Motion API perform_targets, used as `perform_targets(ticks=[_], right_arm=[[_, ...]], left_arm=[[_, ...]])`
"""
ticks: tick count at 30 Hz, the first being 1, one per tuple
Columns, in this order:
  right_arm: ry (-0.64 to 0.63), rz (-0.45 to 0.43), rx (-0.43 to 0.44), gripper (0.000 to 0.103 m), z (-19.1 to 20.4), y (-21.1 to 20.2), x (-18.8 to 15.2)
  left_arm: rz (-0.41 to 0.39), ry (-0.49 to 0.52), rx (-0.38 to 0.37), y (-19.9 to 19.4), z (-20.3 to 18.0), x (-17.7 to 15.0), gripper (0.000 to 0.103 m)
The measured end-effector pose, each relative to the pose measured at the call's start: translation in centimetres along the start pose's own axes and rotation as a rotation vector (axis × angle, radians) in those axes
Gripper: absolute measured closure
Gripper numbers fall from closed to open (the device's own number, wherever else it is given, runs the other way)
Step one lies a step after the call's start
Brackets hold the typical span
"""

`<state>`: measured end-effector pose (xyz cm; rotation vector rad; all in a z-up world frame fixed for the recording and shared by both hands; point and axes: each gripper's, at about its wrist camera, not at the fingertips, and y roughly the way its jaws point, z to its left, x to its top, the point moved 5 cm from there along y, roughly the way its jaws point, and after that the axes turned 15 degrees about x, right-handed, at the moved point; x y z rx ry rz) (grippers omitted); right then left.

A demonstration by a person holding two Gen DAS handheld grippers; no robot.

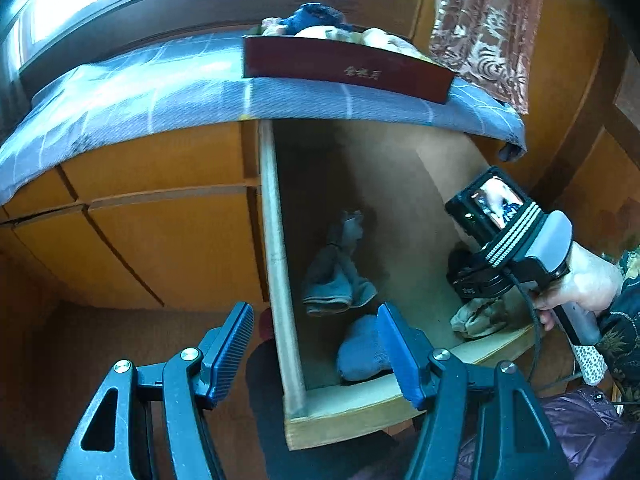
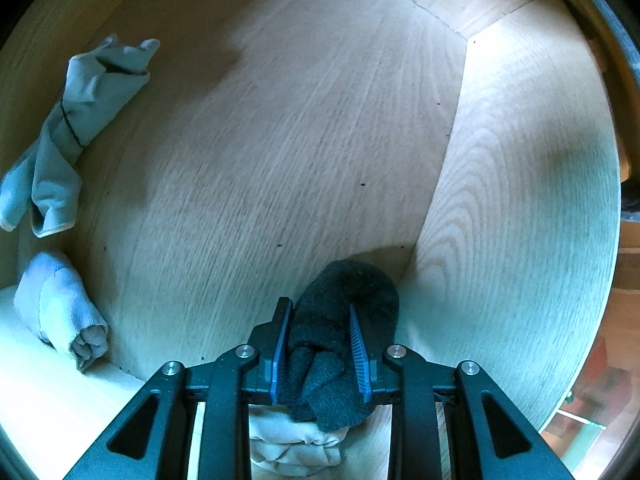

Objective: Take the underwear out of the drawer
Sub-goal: 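Withdraw the left tool from the tin box back toward the drawer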

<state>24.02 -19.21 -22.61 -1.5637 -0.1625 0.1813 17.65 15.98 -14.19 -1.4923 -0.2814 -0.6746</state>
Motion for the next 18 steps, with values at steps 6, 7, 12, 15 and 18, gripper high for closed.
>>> perform_targets(ticks=[6, 7, 12, 15, 18], right_arm=[[-0.001, -0.021, 0.013, 0.077, 0.2, -0.2, -0.2], [-0.003, -0.026, 0.012, 0.079, 0.3, -0.2, -0.3], [0.005, -0.092, 0.055, 0.083, 0.2, -1.2, -0.6], [0.008, -0.105, 0.064, 0.083, 0.2, -1.4, -0.7], [0.028, -0.127, 0.087, 0.083, 0.1, -1.7, -0.8]], left_arm=[[-0.004, 0.037, -0.024, 0.5, -2.0, 1.2, 0.038], [-0.002, 0.042, -0.030, 0.7, -2.2, 1.3, 0.038], [0.012, 0.068, -0.040, 1.7, -3.2, 1.3, 0.038], [0.023, 0.080, -0.043, 2.3, -3.5, 1.4, 0.038], [0.027, 0.095, -0.044, 2.6, -4.0, 1.4, 0.038]])
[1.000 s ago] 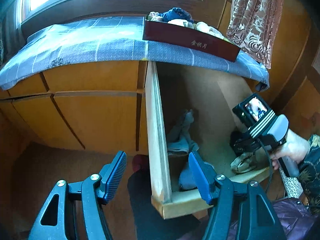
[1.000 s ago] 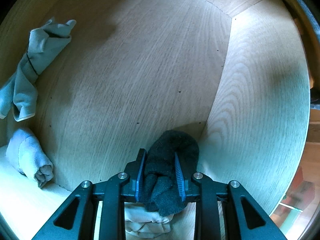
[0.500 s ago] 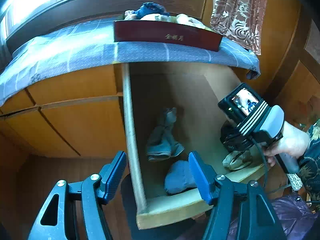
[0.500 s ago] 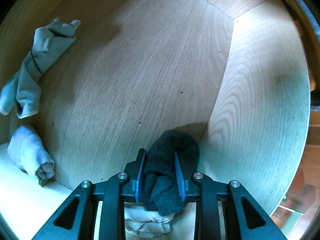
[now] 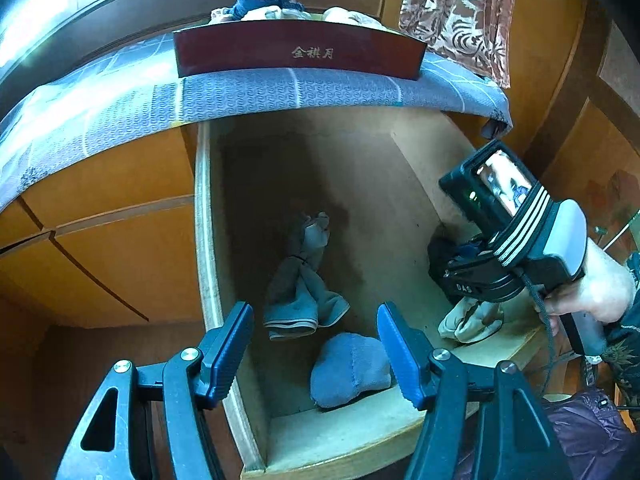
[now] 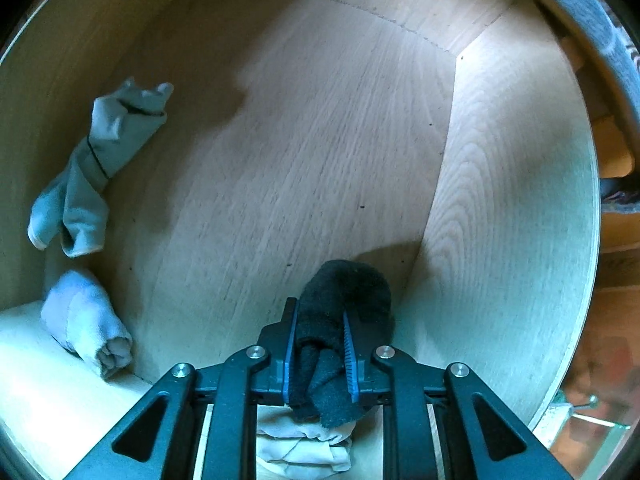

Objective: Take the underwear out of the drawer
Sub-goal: 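Withdraw the left tool from the tin box back toward the drawer, then lift the black sock toward the tin box while the left lowers into the drawer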

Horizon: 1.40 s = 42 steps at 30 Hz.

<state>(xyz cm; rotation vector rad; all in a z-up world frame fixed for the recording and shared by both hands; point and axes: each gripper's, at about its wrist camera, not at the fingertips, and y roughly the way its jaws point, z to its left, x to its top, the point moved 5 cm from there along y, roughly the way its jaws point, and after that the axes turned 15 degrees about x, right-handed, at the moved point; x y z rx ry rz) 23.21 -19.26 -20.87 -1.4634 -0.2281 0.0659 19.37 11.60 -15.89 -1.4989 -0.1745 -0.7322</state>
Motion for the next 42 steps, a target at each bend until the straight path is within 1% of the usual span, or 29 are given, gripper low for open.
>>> perform_targets(ticks=[6, 9, 17, 20, 23, 27, 31, 32, 39, 42], right_arm=[[0.018, -0.060, 0.050, 0.083, -0.5, -1.5, -0.3], [0.036, -0.102, 0.085, 0.083, -1.4, -2.9, -0.5], [0.069, -0.201, 0.145, 0.083, -2.9, -6.6, -1.4], [0.077, -0.255, 0.167, 0.083, -3.6, -8.4, -1.9], [0.090, -0.324, 0.214, 0.083, -3.8, -10.9, -2.1], [0.090, -0.388, 0.221, 0.083, -4.2, -13.7, -2.7], [0.094, -0.432, 0.222, 0.083, -4.7, -16.2, -2.2], [0.094, -0.437, 0.222, 0.083, -4.4, -16.4, -1.4], [0.095, -0.477, 0.220, 0.083, -4.6, -17.4, -1.9], [0.088, -0.484, 0.218, 0.083, -4.3, -17.3, -2.0]], left_arm=[[0.023, 0.024, -0.009, 0.8, -0.9, -0.3, 0.038], [0.032, 0.033, -0.017, 1.2, -1.4, -0.2, 0.038], [0.049, 0.045, -0.024, 2.0, -2.3, 0.1, 0.038], [0.061, 0.047, -0.025, 2.3, -2.4, 0.0, 0.038], [0.072, 0.051, -0.021, 2.7, -2.6, -0.1, 0.038], [0.079, 0.052, -0.021, 2.9, -2.8, -0.1, 0.038], [0.085, 0.057, -0.021, 3.0, -3.0, 0.0, 0.038], [0.086, 0.059, -0.022, 3.2, -3.1, 0.1, 0.038], [0.120, 0.082, -0.028, 4.5, -4.0, 0.8, 0.038], [0.147, 0.082, -0.018, 5.4, -4.2, 1.2, 0.038]])
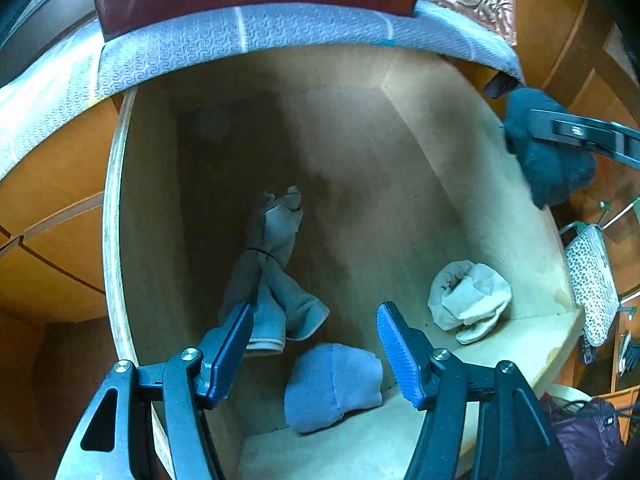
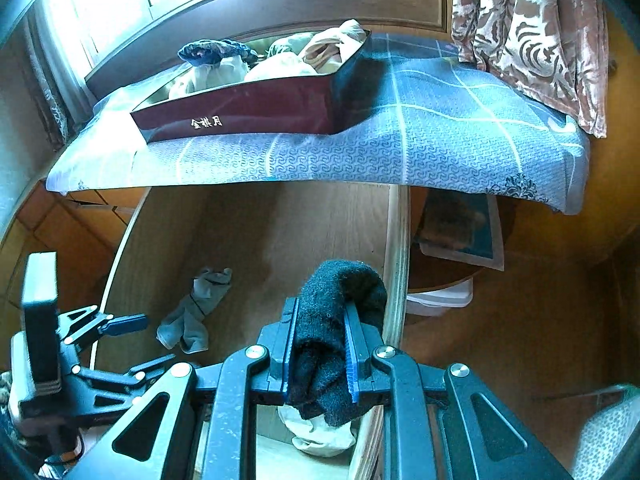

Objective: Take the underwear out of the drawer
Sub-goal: 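Lift the black sock toward the tin box while the left lowers into the drawer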

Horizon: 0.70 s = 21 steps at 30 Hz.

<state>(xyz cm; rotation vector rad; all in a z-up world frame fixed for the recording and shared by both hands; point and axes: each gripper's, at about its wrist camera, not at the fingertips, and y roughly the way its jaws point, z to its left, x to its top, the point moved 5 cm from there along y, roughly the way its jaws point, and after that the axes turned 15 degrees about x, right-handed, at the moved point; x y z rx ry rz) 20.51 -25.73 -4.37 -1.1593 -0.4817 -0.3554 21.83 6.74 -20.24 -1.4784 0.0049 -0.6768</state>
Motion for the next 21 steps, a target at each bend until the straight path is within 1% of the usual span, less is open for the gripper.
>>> perform_targets(ticks=[4, 6, 8, 10, 17, 21], right_arm=[[-0.008, -0.012, 0.002, 0.083, 0.1, -0.5, -0.1], [-0.008, -0.017, 0.002, 0.083, 0.1, -0.8, -0.1], [-0.007, -0.020, 0.002, 0.083, 0.0, -1.0, -0.3], [-0.001, -0.022, 0.001, 0.083, -0.3, -1.2, -0.5], [0.019, -0.035, -0.006, 0.083, -1.1, -1.9, -0.9], [0.025, -0.048, -0.012, 0.082, -1.4, -2.7, -0.9]], left_arm=[[0.016, 0.016, 0.029, 0.8, -0.3, 0.7, 0.039], [0.025, 0.016, 0.024, 1.0, -0.5, 0.9, 0.039], [0.027, 0.024, 0.039, 1.3, -0.8, 1.3, 0.039], [0.030, 0.040, 0.038, 1.4, -1.0, 1.6, 0.039], [0.101, 0.031, 0.067, 3.8, -1.1, 2.7, 0.039], [0.141, 0.018, 0.062, 5.3, -0.9, 2.7, 0.040]])
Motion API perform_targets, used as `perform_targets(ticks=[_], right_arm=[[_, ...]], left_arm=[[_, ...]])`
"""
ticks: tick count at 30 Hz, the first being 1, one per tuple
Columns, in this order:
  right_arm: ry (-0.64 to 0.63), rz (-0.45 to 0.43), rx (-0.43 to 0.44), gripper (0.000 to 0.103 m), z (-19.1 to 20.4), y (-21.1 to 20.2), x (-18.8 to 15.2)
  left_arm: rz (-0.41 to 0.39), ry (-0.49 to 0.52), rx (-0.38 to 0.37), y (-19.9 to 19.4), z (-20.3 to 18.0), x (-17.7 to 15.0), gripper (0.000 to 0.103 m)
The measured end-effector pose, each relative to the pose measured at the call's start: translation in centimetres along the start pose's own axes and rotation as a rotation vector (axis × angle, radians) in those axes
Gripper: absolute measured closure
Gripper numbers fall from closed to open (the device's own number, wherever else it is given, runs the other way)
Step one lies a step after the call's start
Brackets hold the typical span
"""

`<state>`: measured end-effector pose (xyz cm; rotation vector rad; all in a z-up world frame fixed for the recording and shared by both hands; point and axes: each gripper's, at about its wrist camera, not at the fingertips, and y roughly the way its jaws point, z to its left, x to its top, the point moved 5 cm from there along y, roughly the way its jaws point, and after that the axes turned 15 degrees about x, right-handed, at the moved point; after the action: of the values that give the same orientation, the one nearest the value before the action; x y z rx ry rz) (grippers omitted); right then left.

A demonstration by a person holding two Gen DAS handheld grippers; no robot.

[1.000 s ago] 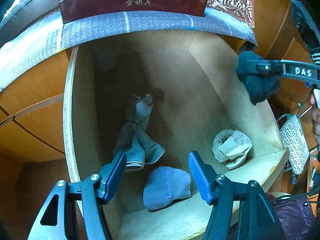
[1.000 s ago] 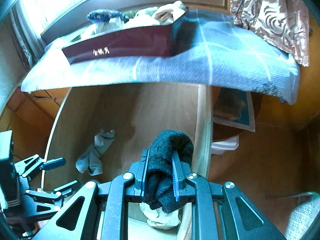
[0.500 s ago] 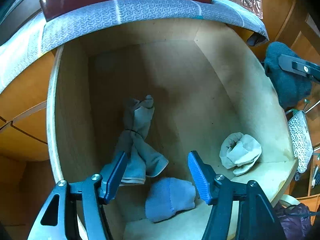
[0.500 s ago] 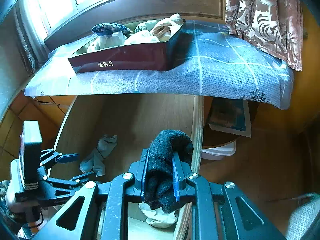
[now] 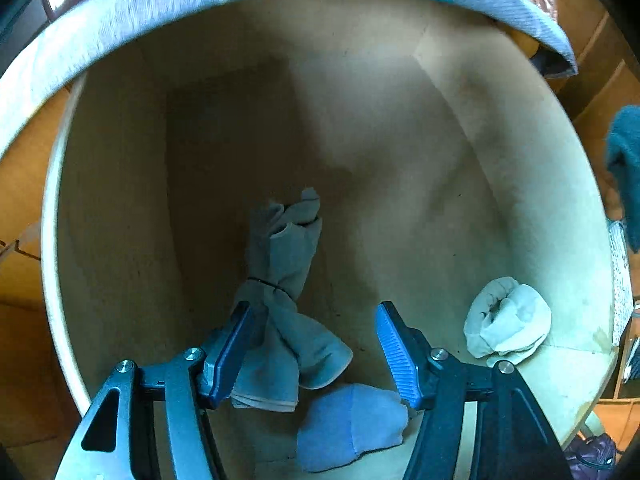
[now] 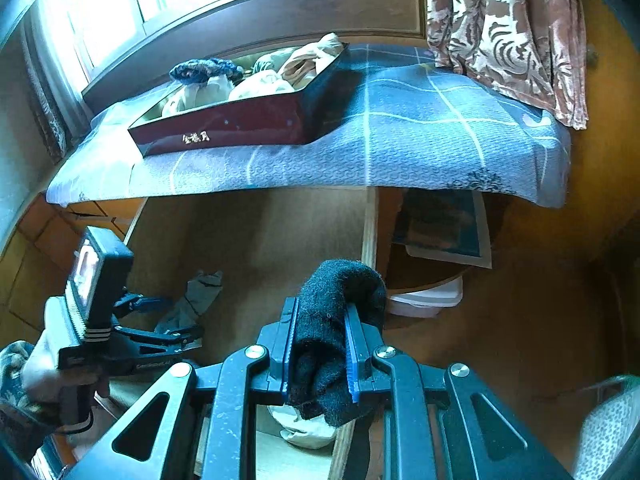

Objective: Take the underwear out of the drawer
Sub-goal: 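Lift the black sock toward the tin box while the left lowers into the drawer, then grasp the grey banded sock with the left gripper while the right carries the black sock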

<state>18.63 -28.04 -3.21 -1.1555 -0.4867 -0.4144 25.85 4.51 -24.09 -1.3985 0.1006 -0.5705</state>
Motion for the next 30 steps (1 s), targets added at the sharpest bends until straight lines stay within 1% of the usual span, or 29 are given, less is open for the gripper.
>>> perform_targets(ticks=[4, 11, 14, 16, 17, 20, 21, 22, 24, 27, 30], right_arm=[[0.002, -0.033, -0.015, 0.082, -0.4, -1.7, 0.3], [-0.009, -0.095, -0.047, 0.082, -0.5, -4.5, 1.3], [-0.006, -0.113, -0.041, 0.082, -0.4, -5.3, 1.6], [-0.010, -0.120, -0.044, 0.082, -0.3, -5.7, 1.7], [-0.010, -0.124, -0.043, 0.082, -0.2, -5.8, 1.8], [-0.014, -0.123, -0.041, 0.082, 0.0, -5.8, 1.7], [-0.015, -0.122, -0.039, 0.082, 0.1, -5.8, 1.6], [-0.018, -0.120, -0.035, 0.082, 0.2, -5.7, 1.6], [-0.021, -0.119, -0.027, 0.082, 0.4, -5.5, 1.5], [-0.029, -0.114, -0.014, 0.082, 0.8, -5.1, 1.6], [-0.031, -0.109, -0.002, 0.082, 1.0, -4.6, 1.8]], left_arm=[[0.030, -0.006, 0.007, 1.3, 0.1, 0.1, 0.040], [0.047, -0.020, 0.029, 2.0, -0.2, 0.5, 0.041], [0.057, -0.020, 0.045, 2.6, -0.7, 1.1, 0.041], [0.058, -0.024, 0.050, 2.8, -0.8, 1.5, 0.043], [0.058, -0.024, 0.052, 2.8, -0.8, 1.6, 0.048], [0.057, -0.006, 0.073, 3.1, -1.4, 1.9, 0.053], [0.057, 0.008, 0.096, 3.2, -1.4, 1.9, 0.059], [0.060, 0.014, 0.107, 3.3, -1.5, 1.9, 0.061], [0.052, 0.028, 0.129, 3.4, -1.5, 2.1, 0.074], [0.043, 0.025, 0.141, 3.1, -1.9, 2.2, 0.081], [0.039, -0.009, 0.122, 2.8, -2.0, 2.0, 0.085]])
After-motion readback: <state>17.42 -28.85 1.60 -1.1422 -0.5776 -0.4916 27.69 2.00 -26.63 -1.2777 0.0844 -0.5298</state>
